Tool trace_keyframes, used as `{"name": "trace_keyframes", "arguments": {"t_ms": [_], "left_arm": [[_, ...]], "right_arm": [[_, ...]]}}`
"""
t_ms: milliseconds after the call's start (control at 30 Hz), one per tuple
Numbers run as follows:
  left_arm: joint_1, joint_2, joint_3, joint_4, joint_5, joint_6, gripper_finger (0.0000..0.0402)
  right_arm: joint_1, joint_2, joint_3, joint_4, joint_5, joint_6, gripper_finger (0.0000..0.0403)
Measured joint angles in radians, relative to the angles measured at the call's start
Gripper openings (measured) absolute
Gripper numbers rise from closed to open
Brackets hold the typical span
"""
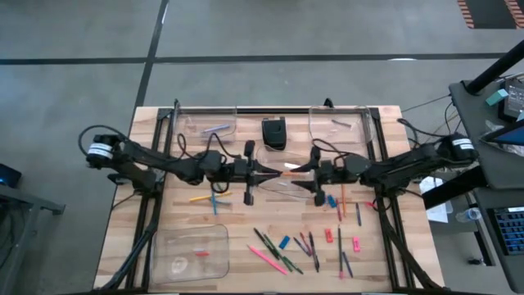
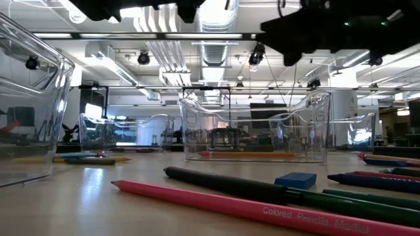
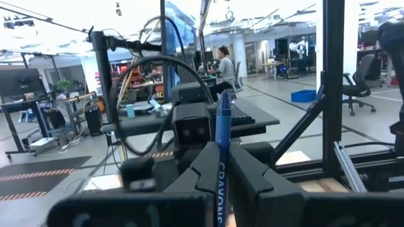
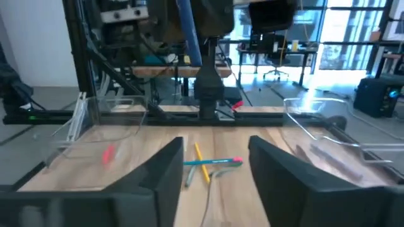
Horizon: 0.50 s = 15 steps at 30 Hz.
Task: Sort crayons/erasers/pens/pencils in bins
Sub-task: Put the blue crayon into the top right transparent bin
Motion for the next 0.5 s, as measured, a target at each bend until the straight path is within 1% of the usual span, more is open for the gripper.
{"name": "trace_keyframes", "arguments": {"t_ms": [100,200,300,500], "left_arm": [[0.0,0.038,0.03,-0.004,0.004,-0.001,0.0],[0.0,0.061,0.045,-0.002,0.005,-0.008,0.0],[0.0,0.063,0.045,-0.008,0.005,-0.026,0.0],[0.0,0.065,0.043,-0.013,0.005,-0.026,0.0]], "right_arm": [[0.0,0.073,0.072,-0.006,-0.001,-0.004,0.0202],[0.0,0.117,0.124,-0.008,-0.001,-0.028,0.0221],[0.0,0.147,0.162,-0.013,-0.001,-0.042,0.0229],[0.0,0.176,0.206,-0.013,-0.002,-0.029,0.0231]]}}
